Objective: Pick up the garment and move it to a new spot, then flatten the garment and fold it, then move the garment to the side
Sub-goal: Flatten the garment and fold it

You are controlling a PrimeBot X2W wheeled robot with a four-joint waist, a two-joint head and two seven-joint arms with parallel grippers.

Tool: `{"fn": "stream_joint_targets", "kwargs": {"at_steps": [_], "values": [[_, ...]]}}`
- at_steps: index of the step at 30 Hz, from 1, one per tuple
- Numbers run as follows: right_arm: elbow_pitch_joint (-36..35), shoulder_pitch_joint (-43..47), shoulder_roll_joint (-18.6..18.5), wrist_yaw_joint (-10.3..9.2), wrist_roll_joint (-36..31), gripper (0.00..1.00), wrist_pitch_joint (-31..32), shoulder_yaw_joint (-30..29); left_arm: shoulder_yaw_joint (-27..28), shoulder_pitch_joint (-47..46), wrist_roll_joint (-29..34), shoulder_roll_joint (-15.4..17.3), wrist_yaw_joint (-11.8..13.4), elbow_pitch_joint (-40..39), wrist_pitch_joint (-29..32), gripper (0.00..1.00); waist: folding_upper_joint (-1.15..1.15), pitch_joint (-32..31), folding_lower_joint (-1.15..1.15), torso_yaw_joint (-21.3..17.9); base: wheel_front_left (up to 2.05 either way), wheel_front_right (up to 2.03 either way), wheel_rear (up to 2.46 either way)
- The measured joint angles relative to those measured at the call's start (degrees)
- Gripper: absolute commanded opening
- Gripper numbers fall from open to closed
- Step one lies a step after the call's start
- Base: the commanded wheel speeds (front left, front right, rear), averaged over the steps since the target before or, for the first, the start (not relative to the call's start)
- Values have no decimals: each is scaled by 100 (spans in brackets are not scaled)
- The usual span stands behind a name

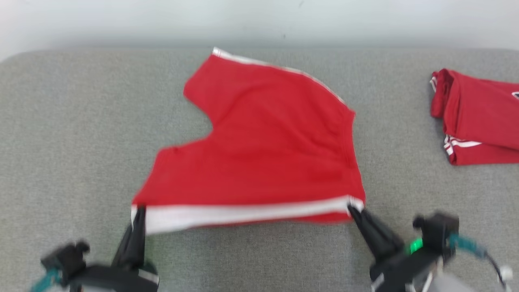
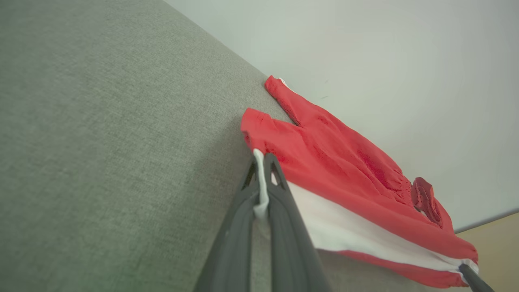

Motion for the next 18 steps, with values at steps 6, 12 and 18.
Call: {"fn": "stream_joint_targets", "kwargs": {"at_steps": [6, 12, 18], "values": [[-314, 990, -7, 0, -225, 0, 0, 31, 567, 851, 436, -229, -41, -88, 0, 0, 0, -298, 1, 40, 0, 0, 0], [-575, 1785, -4, 0, -281, 0, 0, 93, 1042, 1386, 751, -554, -64, -149, 1, 0, 0, -523, 1, 92, 0, 0, 0], [-701, 2325, -48, 0, -322, 0, 0, 285, 1271, 1635, 1031, -662, -148, -107, 1, 0, 0, -693, 1, 126, 0, 0, 0]]}}
